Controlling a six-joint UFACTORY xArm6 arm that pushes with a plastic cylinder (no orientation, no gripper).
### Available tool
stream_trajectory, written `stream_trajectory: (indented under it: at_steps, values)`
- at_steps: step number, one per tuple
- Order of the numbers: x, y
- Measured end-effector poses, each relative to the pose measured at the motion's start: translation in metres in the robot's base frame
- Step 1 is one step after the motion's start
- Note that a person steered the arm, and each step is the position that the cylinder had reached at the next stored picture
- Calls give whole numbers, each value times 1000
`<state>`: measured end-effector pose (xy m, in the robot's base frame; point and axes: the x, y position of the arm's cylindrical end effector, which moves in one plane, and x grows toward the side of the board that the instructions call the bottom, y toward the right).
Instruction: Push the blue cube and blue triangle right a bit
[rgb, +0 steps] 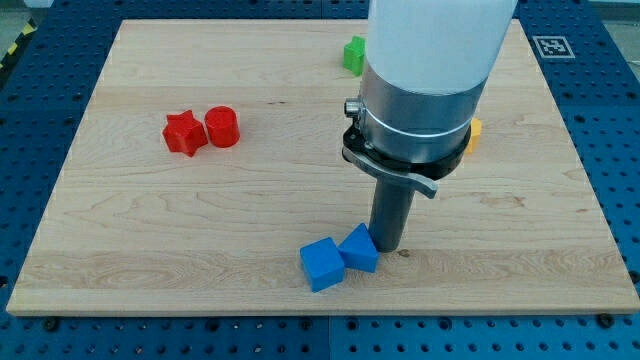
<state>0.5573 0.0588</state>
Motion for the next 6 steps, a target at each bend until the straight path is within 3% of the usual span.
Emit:
stream_trajectory:
  at_steps: [2,3,4,5,6]
  values:
    - [-45,-8]
    - [-45,-109]
    - [-34,-170]
    - [12,-167]
    - [59,-126]
